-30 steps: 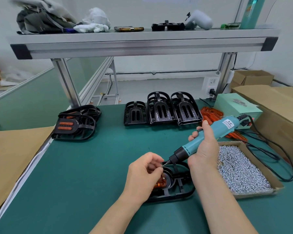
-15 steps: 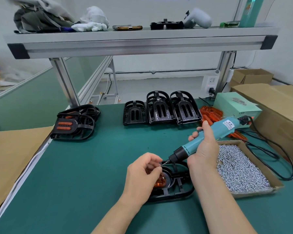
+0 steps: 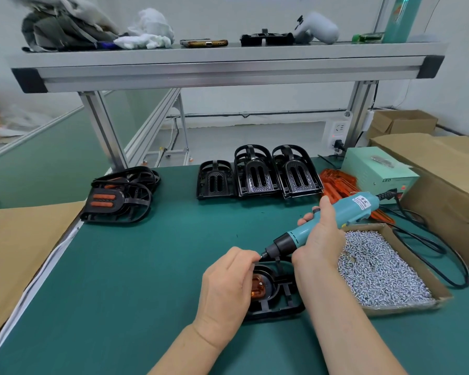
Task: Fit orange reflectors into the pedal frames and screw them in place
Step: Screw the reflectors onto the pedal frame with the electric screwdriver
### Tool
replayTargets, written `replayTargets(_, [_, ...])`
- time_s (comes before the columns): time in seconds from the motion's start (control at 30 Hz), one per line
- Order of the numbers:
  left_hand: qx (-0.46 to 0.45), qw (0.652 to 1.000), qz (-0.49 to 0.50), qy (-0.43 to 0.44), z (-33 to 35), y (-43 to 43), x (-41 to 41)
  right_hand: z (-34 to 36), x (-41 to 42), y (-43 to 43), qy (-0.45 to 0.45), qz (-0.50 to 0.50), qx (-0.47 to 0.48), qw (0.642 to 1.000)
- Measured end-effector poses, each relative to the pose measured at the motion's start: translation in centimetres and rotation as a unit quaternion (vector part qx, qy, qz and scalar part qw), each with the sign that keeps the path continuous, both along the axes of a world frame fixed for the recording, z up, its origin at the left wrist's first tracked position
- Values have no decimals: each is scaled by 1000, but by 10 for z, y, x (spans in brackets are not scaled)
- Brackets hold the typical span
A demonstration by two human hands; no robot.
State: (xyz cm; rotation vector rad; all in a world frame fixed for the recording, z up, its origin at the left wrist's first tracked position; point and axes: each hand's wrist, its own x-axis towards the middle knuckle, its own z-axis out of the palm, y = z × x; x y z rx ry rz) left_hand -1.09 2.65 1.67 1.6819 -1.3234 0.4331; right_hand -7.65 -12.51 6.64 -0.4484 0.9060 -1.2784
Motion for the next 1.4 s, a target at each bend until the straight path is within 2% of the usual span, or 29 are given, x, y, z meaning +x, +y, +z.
replayTargets(0.2, [4, 999, -12, 53, -2, 3, 3, 4, 2, 2, 8, 15, -3, 1000])
replayTargets(0.43, [41, 974, -8, 223, 2, 19, 8, 11, 5, 6, -8, 27, -42, 999])
replayTargets(0.5, [71, 967, -11, 245, 4, 25, 20, 13, 8, 9, -7, 33, -67, 997])
replayTargets(0.53, [114, 960, -35, 254, 4, 29, 27, 14, 10, 11, -3, 36, -81, 996])
replayTargets(0.63, [283, 921, -107, 247, 2, 36, 42, 15, 17, 20, 17, 52, -123, 991])
replayTargets(0.73, [341, 908, -106, 218, -3, 39, 41, 14, 24, 32, 38, 77, -166, 982])
replayTargets(1.07, [324, 916, -102, 211, -6, 37, 43, 14, 42, 61, 49, 136, -275, 951])
replayTargets(1.4, [324, 916, -92, 219, -11, 36, 44, 15, 44, 66, 62, 149, -308, 938])
